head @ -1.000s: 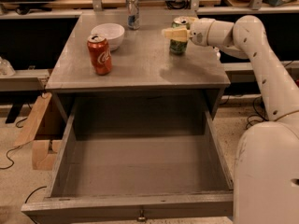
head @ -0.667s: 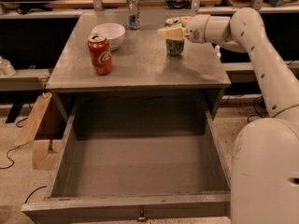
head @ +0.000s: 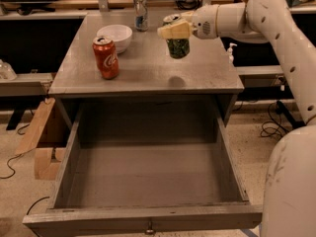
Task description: Place green can into top drawer
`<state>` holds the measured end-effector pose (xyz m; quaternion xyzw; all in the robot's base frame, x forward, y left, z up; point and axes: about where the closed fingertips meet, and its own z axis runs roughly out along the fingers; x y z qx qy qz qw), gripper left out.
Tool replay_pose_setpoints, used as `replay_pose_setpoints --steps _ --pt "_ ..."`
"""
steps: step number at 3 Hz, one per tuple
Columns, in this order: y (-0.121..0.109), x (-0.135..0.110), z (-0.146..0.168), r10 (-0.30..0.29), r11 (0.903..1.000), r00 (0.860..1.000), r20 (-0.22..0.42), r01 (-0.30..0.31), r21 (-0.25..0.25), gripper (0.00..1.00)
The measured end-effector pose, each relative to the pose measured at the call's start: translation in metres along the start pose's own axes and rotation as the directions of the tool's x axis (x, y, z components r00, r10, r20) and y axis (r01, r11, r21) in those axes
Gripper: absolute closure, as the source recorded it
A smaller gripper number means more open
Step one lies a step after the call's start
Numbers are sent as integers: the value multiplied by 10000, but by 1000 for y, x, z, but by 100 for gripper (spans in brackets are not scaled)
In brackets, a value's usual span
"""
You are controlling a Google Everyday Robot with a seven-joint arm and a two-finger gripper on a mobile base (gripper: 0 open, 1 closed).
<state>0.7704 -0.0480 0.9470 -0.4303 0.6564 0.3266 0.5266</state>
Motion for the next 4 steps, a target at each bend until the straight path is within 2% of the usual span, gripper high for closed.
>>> replay_pose_setpoints --steps 1,2,3,4 --pt "43 -16 -16 286 9991 9994 207 -279 -321 100" --pt "83 -30 -40 306 9995 9980 555 -301 -89 100" --pt "116 -16 -67 447 9980 9941 992 -489 396 100" --pt "148 42 -74 805 9953 9895 1202 -862 432 100"
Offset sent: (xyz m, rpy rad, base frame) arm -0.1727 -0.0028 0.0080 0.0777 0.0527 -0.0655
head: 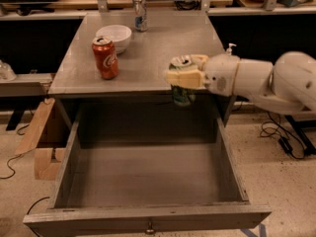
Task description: Place green can into top drawer
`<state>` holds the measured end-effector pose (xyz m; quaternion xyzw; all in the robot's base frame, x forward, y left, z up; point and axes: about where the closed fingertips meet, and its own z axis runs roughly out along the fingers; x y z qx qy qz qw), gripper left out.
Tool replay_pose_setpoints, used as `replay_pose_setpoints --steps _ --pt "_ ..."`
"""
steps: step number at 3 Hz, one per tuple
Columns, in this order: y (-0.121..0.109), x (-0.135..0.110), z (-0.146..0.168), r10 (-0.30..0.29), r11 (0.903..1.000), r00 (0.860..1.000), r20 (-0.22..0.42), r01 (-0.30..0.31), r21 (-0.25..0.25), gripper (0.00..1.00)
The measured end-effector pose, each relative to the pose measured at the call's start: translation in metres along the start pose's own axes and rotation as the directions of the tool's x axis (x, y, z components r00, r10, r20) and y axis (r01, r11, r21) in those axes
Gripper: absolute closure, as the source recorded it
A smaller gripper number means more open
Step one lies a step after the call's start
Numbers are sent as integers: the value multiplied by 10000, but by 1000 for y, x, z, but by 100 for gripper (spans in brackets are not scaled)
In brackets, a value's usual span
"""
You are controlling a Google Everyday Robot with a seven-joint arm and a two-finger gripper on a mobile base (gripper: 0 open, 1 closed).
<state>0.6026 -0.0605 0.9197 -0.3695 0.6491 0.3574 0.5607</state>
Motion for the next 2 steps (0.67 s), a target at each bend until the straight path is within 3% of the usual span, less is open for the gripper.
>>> replay_pose_setpoints --steps 1,2 --pt "19 80 -2 527 9978 9983 -250 -537 -394 100" --pt "19 80 -2 527 9978 9983 -250 -537 -395 100"
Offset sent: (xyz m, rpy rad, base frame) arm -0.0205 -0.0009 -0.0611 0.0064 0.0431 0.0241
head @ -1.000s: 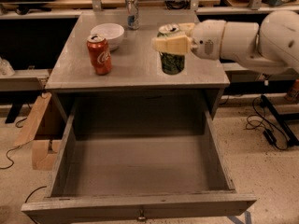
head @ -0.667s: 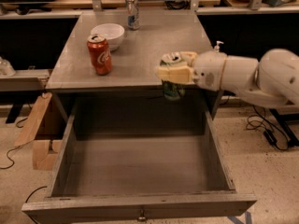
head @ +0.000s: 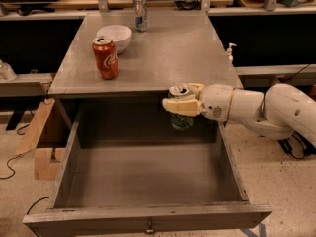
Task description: Place green can into top drawer
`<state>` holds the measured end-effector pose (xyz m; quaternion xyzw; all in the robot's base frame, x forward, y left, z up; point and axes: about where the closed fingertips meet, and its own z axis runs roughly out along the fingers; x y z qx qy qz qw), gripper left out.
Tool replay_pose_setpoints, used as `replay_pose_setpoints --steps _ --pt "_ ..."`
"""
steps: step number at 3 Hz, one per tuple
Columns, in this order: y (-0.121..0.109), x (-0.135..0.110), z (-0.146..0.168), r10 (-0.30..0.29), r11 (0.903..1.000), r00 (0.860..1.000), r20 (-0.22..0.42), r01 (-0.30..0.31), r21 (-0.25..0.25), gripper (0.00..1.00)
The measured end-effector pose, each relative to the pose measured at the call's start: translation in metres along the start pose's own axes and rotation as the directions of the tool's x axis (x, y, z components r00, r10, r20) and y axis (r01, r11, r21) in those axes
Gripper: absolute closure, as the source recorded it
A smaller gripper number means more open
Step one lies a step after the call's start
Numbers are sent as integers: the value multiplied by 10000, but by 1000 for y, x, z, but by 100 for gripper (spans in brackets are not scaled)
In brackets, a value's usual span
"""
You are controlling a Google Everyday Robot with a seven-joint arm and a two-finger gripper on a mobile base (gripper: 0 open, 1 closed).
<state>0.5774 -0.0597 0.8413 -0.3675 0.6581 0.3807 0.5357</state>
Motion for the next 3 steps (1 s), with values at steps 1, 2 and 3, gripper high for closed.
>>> replay_pose_setpoints --steps 1,2,3 --pt "1 24 24 192 9995 9996 222 -186 -270 100" --pt "3 62 71 148 9971 9995 284 -126 -752 100" --pt "10 89 110 -189 9929 9991 369 231 -1167 100"
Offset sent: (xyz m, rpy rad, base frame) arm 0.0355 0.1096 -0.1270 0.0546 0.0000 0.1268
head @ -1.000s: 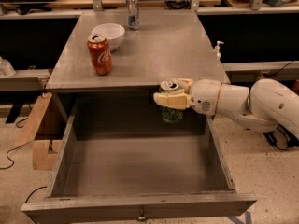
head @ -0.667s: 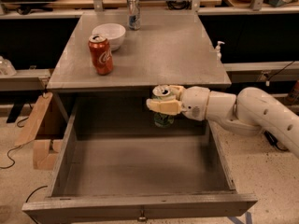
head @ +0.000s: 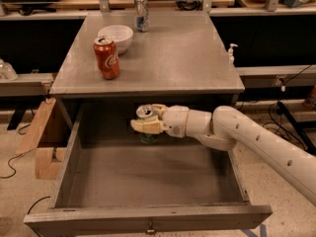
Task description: Place green can into top drawer
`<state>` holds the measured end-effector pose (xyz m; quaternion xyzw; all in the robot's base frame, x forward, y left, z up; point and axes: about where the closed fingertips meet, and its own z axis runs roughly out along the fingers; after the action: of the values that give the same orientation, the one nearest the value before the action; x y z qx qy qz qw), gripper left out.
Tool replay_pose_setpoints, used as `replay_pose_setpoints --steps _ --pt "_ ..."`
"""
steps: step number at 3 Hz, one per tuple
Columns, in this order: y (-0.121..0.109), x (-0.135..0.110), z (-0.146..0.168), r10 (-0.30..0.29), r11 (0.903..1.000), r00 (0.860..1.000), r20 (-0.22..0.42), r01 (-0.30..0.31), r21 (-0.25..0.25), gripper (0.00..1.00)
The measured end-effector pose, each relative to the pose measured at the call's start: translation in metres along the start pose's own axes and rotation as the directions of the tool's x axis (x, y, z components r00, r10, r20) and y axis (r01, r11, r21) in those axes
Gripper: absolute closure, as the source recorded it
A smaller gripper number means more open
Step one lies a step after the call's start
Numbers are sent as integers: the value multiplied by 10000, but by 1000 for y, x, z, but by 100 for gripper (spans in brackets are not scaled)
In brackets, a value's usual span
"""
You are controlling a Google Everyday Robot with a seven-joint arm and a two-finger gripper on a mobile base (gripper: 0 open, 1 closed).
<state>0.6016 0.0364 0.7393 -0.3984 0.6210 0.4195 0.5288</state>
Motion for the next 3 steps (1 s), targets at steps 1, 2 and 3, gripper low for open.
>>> replay_pose_setpoints --steps 1,2,3 --pt "6 20 26 -496 9983 9981 368 506 -283 100" --pt "15 34 41 -997 9942 9920 772 1024 -316 100" --pt "17 34 43 -1060 9934 9910 812 1091 -356 83"
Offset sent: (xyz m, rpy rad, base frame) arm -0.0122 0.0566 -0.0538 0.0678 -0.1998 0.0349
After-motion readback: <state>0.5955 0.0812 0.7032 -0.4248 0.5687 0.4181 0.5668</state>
